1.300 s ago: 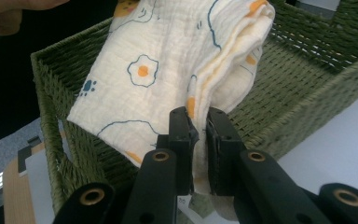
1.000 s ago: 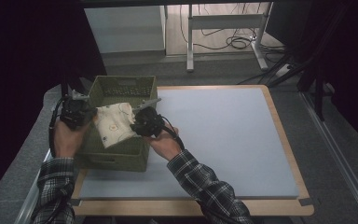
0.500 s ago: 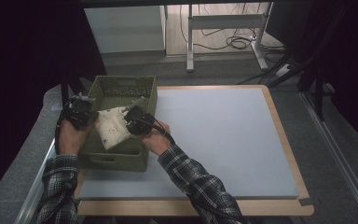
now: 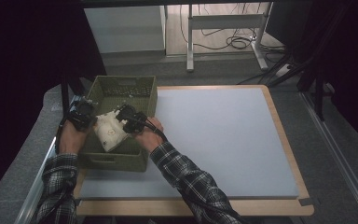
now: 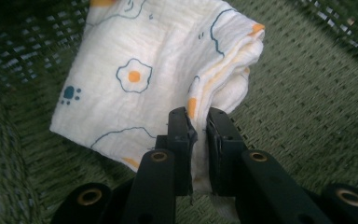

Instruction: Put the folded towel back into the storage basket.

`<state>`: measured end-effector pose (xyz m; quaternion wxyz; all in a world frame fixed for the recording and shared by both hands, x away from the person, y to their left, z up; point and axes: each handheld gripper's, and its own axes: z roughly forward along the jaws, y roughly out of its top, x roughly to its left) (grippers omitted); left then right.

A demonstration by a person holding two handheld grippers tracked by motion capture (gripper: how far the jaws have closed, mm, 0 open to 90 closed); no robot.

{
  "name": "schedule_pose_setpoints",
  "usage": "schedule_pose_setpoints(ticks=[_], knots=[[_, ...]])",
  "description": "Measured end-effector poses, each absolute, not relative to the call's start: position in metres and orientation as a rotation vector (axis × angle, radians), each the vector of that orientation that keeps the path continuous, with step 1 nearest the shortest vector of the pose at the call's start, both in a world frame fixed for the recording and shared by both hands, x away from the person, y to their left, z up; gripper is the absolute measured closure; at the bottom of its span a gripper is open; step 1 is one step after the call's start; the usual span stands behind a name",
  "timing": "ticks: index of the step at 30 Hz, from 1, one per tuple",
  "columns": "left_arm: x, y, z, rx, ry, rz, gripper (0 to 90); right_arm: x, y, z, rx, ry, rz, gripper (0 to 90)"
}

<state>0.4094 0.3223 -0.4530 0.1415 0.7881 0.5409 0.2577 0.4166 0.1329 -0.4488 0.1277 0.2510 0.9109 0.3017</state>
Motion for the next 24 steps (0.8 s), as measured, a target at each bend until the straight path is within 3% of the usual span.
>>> schedule_pose_setpoints(ticks=[5,10,17,24], knots=[[0.417,0.318,-0.46,2.316,1.573,0.719,83.5,0.415,0.138,-0.451,0.699,2.658,0.826,70.5],[0.421,0.317,-0.465,2.311,1.588,0.72,69.0,0.414,0.139,-0.449,0.684,2.657,0.824,56.9],[0.418,0.318,-0.461,2.244,1.602,0.735,58.8,0.413,0.134,-0.445,0.668,2.648,0.864,51.5],[0.414,0.317,-0.454,2.145,1.606,0.713,42.6,0.415,0.12,-0.441,0.689,2.643,0.956,42.2]])
